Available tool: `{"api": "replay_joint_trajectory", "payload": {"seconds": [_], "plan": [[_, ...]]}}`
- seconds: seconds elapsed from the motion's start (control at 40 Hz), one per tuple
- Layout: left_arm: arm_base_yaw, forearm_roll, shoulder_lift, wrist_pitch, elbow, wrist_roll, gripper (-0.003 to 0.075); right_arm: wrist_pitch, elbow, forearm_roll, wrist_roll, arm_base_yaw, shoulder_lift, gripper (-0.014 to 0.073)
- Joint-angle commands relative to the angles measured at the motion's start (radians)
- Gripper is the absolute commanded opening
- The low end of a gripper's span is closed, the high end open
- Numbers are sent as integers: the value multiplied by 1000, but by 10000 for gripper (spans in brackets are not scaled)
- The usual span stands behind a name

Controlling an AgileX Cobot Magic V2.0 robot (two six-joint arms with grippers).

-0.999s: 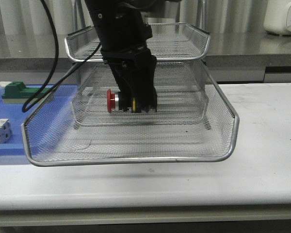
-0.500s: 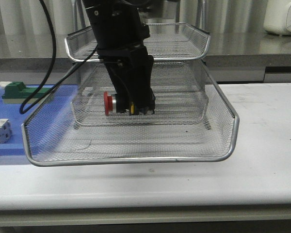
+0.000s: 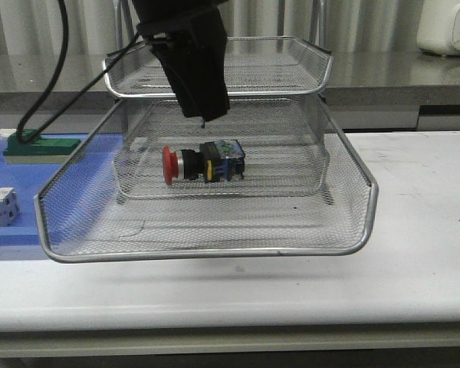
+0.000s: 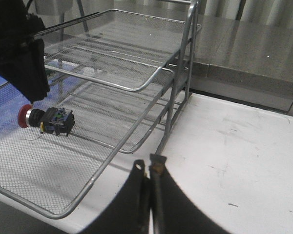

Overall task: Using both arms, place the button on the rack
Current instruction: 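Lower the button into the middle tray, open the left gripper, withdraw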

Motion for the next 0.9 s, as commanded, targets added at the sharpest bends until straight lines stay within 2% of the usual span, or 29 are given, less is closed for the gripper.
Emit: {"api": "replay_joint_trajectory", "payload": {"seconds": [0.0, 0.175, 0.325, 0.575, 0.674, 0.874], "plan": [[-5, -21, -89, 58, -32, -10, -18, -59, -27, 12, 0, 3, 5, -60], [8, -19, -136, 58, -18, -66, -19, -59, -27, 12, 0, 3, 5, -60], [29, -16, -203, 58, 64, -100, -19, -59, -27, 12, 0, 3, 5, -60], [170, -16, -377, 31, 289, -158, -19, -59, -27, 12, 0, 3, 5, -60], [249, -16, -473, -25, 390, -192, -19, -59, -27, 12, 0, 3, 5, -60], [387, -18, -702, -221, 616, -254, -19, -59, -27, 12, 0, 3, 5, -60]]}}
